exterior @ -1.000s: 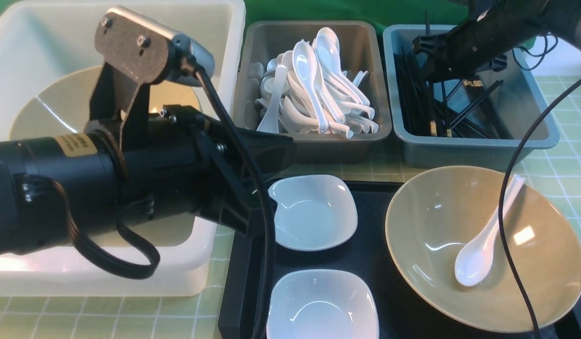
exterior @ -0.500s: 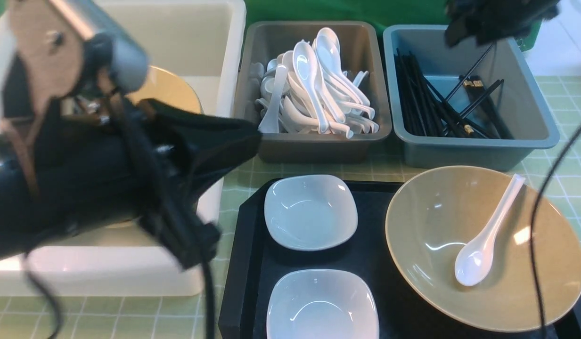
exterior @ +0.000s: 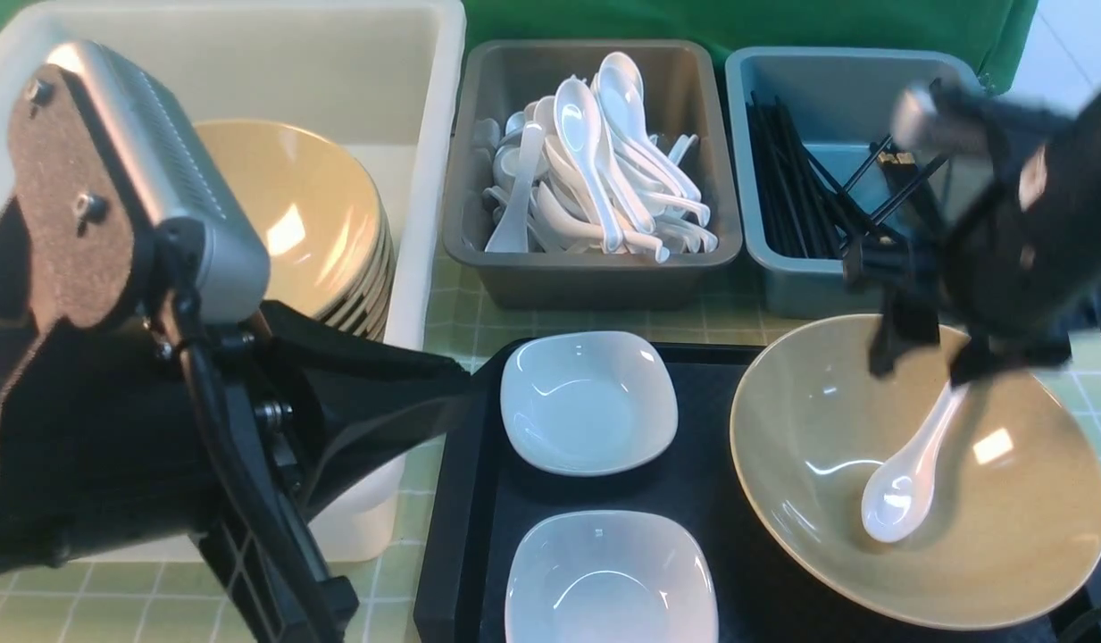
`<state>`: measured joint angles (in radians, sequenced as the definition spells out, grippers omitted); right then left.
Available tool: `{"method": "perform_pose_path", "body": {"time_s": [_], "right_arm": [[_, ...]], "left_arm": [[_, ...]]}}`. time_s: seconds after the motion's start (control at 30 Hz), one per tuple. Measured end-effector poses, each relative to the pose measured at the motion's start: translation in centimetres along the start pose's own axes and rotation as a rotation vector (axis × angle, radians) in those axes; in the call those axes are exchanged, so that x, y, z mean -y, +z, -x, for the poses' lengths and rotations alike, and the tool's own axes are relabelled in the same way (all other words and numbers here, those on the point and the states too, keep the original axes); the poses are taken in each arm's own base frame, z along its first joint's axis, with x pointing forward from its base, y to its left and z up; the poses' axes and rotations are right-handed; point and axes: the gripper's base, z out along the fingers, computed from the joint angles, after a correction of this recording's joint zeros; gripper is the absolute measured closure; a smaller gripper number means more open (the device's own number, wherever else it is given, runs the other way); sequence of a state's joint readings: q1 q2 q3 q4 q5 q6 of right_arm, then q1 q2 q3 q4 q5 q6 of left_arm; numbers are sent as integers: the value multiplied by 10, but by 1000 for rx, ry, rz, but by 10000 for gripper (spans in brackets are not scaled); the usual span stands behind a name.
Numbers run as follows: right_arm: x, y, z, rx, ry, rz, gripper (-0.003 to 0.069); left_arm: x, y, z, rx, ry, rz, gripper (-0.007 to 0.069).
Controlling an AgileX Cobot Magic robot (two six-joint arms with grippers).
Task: On green table put chopsticks spoon bowls plates into blue grey white boxes.
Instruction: 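Reach down and grasp the white spoon resting in the bowl with the right gripper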
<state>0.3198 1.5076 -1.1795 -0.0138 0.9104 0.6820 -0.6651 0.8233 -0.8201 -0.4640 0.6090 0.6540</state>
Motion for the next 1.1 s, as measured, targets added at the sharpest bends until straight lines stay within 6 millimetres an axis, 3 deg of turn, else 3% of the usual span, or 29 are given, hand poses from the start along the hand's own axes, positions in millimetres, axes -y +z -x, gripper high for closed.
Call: {"method": "perform_pose_path", "body": {"time_s": [0.13,0.23,0.47,0.6,0.7,0.87,1.1], "right_arm": [[13,26,1,56,217,-101,244],[14,41,5,81,266,-124,244],[13,85,9,28,290,-202,244],[13,98,10,16,280,-213,253],[11,100,12,31,251,-189,301],[9,97,14,48,219,-166,450],[7,76,13,73,124,-117,449]], "left_arm": [[0,0,-1,-7,-1,-5,624],[1,0,-2,-15,-3,-13,624],[3,0,-3,-31,-18,-38,624],[5,0,-4,-33,-31,-51,624],[6,0,-4,-34,-40,-61,624],[6,0,-4,-34,-46,-66,624],[6,0,-4,-33,-47,-67,624]]}}
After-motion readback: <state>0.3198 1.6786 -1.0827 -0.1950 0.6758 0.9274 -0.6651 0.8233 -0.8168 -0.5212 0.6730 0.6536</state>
